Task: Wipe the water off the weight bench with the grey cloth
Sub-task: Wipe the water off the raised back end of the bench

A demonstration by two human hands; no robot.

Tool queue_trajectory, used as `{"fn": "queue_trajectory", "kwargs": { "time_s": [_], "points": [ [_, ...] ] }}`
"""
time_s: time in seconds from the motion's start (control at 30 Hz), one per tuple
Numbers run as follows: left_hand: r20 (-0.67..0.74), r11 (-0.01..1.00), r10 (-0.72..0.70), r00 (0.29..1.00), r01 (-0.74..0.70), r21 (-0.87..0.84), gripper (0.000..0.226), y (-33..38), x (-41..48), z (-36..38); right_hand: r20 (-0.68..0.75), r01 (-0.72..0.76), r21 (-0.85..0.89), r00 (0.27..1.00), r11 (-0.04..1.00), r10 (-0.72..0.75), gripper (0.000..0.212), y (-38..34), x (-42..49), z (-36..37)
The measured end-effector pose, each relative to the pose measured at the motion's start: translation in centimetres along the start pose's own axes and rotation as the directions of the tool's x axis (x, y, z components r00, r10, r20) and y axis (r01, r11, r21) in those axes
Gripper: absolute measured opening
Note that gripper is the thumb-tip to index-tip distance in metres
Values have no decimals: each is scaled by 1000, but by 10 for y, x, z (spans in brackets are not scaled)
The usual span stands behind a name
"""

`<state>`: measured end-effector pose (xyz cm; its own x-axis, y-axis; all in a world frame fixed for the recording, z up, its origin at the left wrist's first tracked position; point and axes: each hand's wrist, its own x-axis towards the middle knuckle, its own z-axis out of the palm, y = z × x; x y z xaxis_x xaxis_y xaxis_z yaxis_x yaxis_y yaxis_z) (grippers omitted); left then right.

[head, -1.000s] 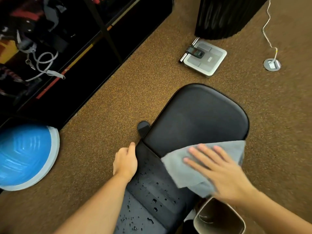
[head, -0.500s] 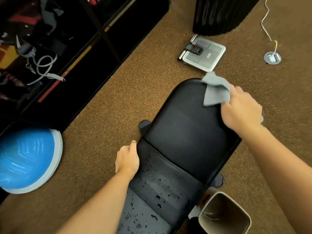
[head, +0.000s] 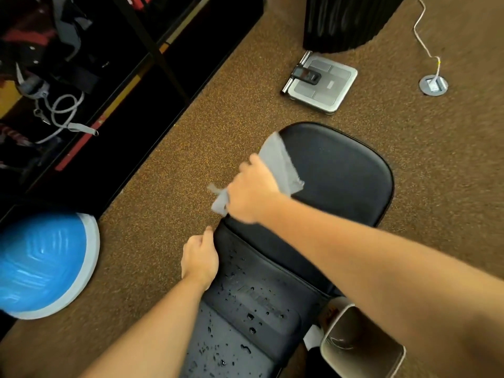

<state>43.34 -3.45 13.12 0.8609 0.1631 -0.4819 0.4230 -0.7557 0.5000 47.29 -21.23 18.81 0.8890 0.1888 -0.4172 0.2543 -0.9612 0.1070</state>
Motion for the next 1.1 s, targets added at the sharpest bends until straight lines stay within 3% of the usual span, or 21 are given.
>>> {"fn": "queue_trajectory", "kwargs": {
  "time_s": [0.07, 0.17, 0.23, 0.3, 0.37, 0.47, 0.63, 0.7, 0.8, 0.87, 0.9, 0.93, 1.0, 1.03, 1.1],
  "points": [
    [17, 999, -3, 1000, 3, 35, 54, 3, -1, -1, -86, 99, 85, 992, 992, -91, 45, -16, -12, 18],
    [15, 999, -5, 1000, 4, 54, 51, 1, 2, 0, -263, 133, 133, 960, 982, -95, 53, -3, -25, 41],
    [1, 999, -13, 1000, 13, 29, 49, -1, 4, 2, -308, 50, 195, 951, 980, 12, 66, 18, -35, 49],
    [-12, 999, -33, 999, 33, 10, 53, -3, 5, 3, -338, -107, 320, 915, 941, 219, 74, 42, -48, 49],
    [-17, 1000, -25, 1000, 25, -3, 57, -6, 7, 4, -333, -305, 425, 823, 852, 460, 78, 66, -61, 50],
    [-22, 1000, -8, 1000, 8, -8, 57, -5, 6, 3, -220, -524, 611, 607, 593, 764, 80, 84, -77, 55],
    [-23, 1000, -3, 1000, 3, -2, 56, -1, 2, 2, -88, -594, 741, 377, 313, 922, 81, 65, -106, 65],
    [-27, 1000, 3, 1000, -3, -11, 57, -2, 3, 2, 16, -554, 821, 262, 137, 965, 83, 55, -120, 71],
    [-27, 1000, 0, 1000, -1, -13, 59, -3, 4, 3, 169, -186, 973, 158, -139, 973, 72, 29, -135, 85],
    [-26, 1000, -10, 1000, 10, -7, 59, -3, 4, 3, 411, -36, 912, 79, -409, 908, 45, 2, -144, 93],
    [-24, 1000, -16, 1000, 15, -10, 59, -3, 3, 3, 524, -34, 852, 73, -523, 849, 26, -15, -147, 93],
    [-21, 1000, -16, 1000, 16, -14, 58, -3, 3, 2, 616, -20, 787, 84, -617, 783, 20, -30, -148, 97],
    [-19, 1000, -21, 1000, 20, -11, 56, -1, 2, 2, 746, 91, 626, 220, -774, 629, 33, -52, -158, 94],
    [-19, 1000, -20, 1000, 20, -7, 55, -1, 1, 1, 797, 90, 554, 231, -828, 558, 40, -52, -163, 87],
    [-18, 1000, -20, 1000, 20, -5, 54, -1, 2, 2, 809, 131, 550, 161, -825, 565, 45, -29, -161, 80]
  ]
}}
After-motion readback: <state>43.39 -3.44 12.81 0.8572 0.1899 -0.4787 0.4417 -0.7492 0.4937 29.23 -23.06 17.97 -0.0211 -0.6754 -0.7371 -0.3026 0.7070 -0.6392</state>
